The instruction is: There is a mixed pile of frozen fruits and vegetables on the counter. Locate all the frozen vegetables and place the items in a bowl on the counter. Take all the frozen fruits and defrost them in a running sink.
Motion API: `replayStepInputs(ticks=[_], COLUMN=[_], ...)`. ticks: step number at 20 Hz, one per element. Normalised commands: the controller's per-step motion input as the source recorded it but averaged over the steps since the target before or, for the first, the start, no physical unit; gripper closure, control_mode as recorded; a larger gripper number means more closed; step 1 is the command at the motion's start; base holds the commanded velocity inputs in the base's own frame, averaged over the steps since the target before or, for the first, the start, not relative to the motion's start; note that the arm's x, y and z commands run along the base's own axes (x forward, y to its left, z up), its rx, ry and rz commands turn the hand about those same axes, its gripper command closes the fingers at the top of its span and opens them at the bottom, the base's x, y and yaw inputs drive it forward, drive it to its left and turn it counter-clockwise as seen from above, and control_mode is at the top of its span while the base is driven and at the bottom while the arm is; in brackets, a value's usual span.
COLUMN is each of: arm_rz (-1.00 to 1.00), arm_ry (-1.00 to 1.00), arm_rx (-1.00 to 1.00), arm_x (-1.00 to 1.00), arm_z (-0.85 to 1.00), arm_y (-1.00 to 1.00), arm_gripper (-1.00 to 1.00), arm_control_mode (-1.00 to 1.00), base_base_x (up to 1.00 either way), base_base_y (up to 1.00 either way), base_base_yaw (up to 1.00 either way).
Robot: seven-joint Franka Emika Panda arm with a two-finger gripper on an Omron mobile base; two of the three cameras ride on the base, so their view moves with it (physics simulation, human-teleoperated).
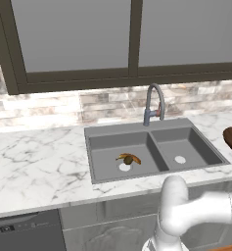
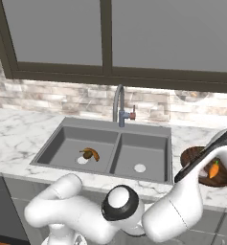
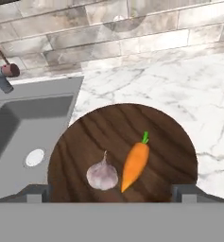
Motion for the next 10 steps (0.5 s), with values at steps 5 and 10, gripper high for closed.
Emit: replayStepInputs(ticks=[5,10], arm_rz=[0.05,0.09], arm_ry=[-0.22,-0.14], arm_rx=[-0.22,-0.22], arm_x=[-0.51,-0.09], arm_z=[0.27,0.47], arm_y=[1.00,1.00], arm_gripper=[-1.00,-1.00], arm_control_mode=[-1.00,-1.00], base_base_x=[0.00,0.00], base_base_y=[0.00,0.00], base_base_yaw=[0.00,0.00])
